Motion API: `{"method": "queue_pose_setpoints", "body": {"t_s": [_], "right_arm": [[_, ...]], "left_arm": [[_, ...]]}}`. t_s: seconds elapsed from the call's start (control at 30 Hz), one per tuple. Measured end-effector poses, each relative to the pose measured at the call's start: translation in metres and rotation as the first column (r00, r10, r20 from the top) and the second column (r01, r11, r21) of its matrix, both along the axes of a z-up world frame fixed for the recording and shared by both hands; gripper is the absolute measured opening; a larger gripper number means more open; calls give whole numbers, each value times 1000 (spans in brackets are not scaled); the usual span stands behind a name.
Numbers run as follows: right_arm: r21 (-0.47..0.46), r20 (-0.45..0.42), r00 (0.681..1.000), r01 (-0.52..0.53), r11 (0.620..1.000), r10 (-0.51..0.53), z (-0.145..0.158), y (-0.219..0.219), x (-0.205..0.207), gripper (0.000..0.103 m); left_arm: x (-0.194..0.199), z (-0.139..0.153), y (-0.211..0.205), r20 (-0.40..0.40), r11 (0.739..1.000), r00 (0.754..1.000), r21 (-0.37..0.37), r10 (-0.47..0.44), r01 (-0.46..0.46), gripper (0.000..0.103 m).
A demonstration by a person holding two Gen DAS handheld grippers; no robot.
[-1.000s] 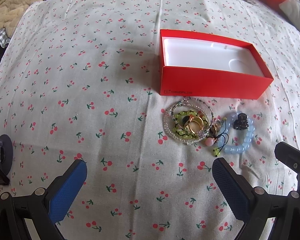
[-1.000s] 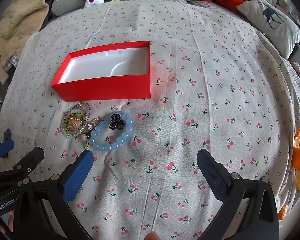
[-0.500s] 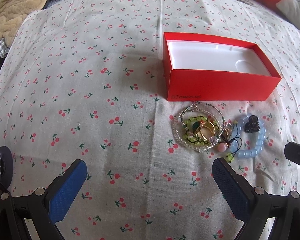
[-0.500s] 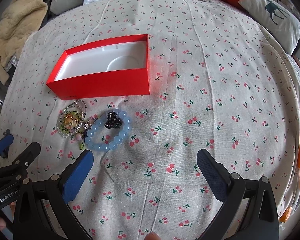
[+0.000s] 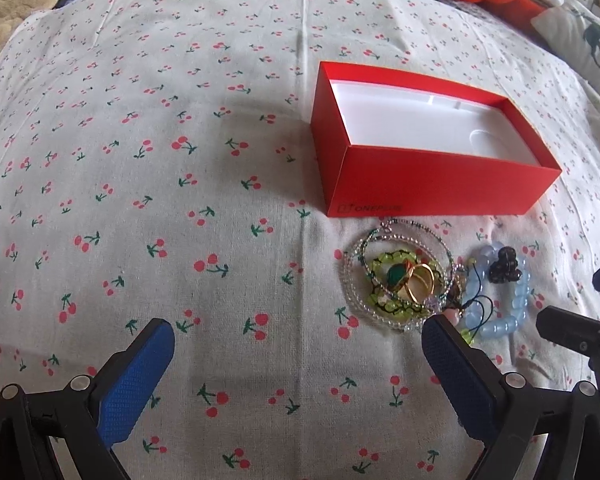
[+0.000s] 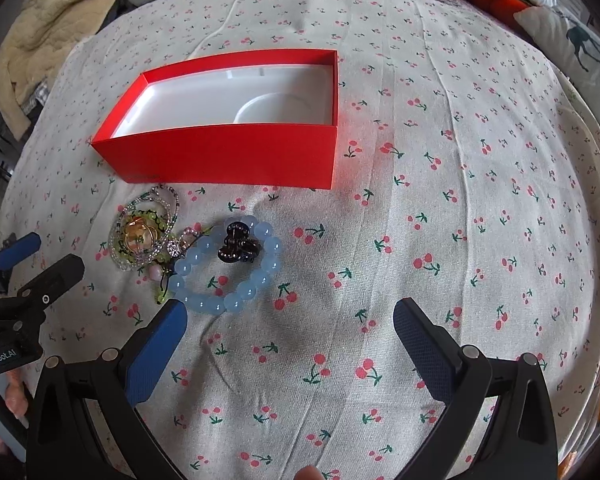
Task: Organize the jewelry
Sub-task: 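Grasp the thin green-silver beaded bracelet with the left tool while the right tool grasps the light blue bead bracelet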
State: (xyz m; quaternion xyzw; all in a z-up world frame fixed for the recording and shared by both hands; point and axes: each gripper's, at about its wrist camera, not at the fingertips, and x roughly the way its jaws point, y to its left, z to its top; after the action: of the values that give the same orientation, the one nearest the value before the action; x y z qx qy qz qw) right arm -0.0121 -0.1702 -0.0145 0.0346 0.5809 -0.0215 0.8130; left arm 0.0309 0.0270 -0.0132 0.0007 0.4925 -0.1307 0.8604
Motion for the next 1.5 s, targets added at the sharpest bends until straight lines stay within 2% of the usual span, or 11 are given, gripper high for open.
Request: {"method": "queue_pose_setpoints", "body": {"t_s": [0.13, 0.2, 0.3, 0.4, 0.57, 0.77, 0.97, 1.13, 1.23, 1.33, 1.5], "right_arm": [[39, 4, 1000, 8, 999, -8, -3, -4, 7, 100], [51, 8, 1000, 8, 999, -9, -3, -4, 10, 93], [71, 8, 1000, 7, 997, -8, -5, -4, 13, 85], [90, 8, 1000, 8, 996, -9, -7, -4, 17, 80], [96, 4, 1000, 18, 995, -18, -10, -5, 20, 80], [95, -2, 1000, 23, 995, -23, -12, -7, 23, 77], [63, -25, 999, 23, 998, -22, -16, -6, 24, 62], [0, -32, 999, 1, 1000, -1, -19, 0, 22, 49], [-32, -34, 999, -23, 999, 22, -20, 4, 22, 34], [-72, -28, 999, -31, 997, 29, -20, 6, 21, 13], [-10, -8, 1000, -5, 1000, 4, -10, -3, 20, 12]], "left_arm": [[11, -3, 3, -38, 996, 999, -84, -13, 10, 72], [15, -5, 2, -47, 994, 999, -110, -28, 22, 51], [20, -8, -1, -63, 984, 996, -170, -57, 46, 31], [25, -11, -6, -80, 974, 993, -216, -82, 63, 20], [33, -14, -17, -93, 973, 990, -213, -105, 83, 19], [39, -25, -35, -108, 990, 989, -108, -102, 90, 12], [36, -26, -44, -92, 996, 992, -34, -88, 85, 6], [34, -22, -39, -81, 998, 995, -28, -66, 63, 0], [32, -19, -33, -78, 998, 996, -31, -51, 48, 0], [30, -15, -29, -73, 998, 997, -42, -40, 37, 0], [22, -2, -21, -46, 998, 998, -63, -30, 27, 0]]}}
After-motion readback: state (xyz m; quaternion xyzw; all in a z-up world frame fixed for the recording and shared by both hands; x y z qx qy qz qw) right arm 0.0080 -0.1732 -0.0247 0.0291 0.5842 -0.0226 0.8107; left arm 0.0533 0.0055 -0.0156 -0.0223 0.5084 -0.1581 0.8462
